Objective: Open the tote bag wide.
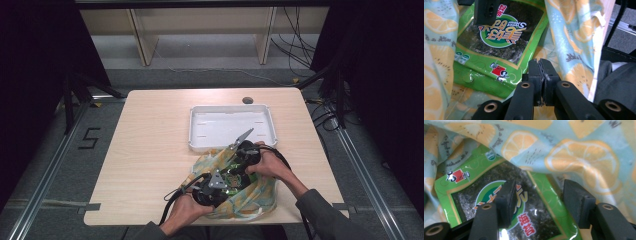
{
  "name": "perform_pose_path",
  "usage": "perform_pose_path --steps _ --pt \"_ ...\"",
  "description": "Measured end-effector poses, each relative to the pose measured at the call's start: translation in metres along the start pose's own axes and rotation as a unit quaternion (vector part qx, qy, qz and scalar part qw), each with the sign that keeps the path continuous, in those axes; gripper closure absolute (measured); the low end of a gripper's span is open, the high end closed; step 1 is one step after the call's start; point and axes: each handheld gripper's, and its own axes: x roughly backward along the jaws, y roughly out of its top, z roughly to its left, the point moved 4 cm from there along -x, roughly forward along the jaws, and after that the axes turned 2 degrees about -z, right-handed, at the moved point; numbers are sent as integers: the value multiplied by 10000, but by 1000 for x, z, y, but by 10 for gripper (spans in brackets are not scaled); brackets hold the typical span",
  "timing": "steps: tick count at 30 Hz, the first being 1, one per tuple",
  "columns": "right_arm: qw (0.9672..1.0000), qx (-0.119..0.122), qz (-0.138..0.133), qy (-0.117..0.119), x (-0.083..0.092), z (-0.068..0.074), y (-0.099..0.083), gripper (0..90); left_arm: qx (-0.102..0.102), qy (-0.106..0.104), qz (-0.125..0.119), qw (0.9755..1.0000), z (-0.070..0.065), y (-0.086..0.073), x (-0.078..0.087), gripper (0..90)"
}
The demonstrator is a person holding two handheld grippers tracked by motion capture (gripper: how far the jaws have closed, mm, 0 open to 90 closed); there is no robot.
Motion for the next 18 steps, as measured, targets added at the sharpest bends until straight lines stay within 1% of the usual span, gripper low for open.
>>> perform_pose_path --steps 1,2,3,4,5,6,7,8,9,10,11,14,15,16,17,18 --pt "10000 52 -54 59 -1 -1 0 450 -20 67 11 10000 0 0 -1 876" --pt "9999 84 -63 77 -1 -1 0 446 -134 53 49 9999 1 1 -2 877" --pt "9999 66 -49 102 -1 -1 0 445 30 11 -34 10000 -1 1 -5 878" --pt "9999 36 -60 102 -1 -1 -1 445 -86 83 66 9999 2 1 -5 882" --pt "9999 36 -60 102 -1 -1 -1 445 -86 83 66 9999 2 1 -5 883" --pt "9999 26 -41 112 -1 -1 -2 443 101 97 -45 9999 0 1 -7 883" --pt "9999 -1 -5 157 -1 -1 -3 439 157 91 -78 9998 -1 1 -8 887" --pt "9998 -14 14 197 -1 -1 -3 437 79 68 -46 9999 0 1 -8 888" --pt "9997 -37 22 222 -1 -1 -3 436 121 76 -51 9999 0 1 -8 888" --pt "9996 -61 46 260 -1 0 -4 435 160 134 -50 9998 0 1 -8 889" --pt "9995 -49 66 300 -2 1 -4 434 -75 50 85 9999 2 1 -6 890" --pt "9995 -80 92 304 -1 2 -5 434 -63 44 81 9999 2 1 -6 892" --pt "9995 -27 132 294 -1 1 -5 434 4 117 85 9999 2 1 -6 892" --pt "9994 -20 143 301 -1 2 -6 436 22 136 87 9999 2 1 -6 893" --pt "9990 -207 159 349 -1 5 -6 438 -59 50 95 9999 2 1 -6 893" --pt "9991 -63 118 399 -2 4 -6 437 23 74 102 9999 1 1 -7 894"
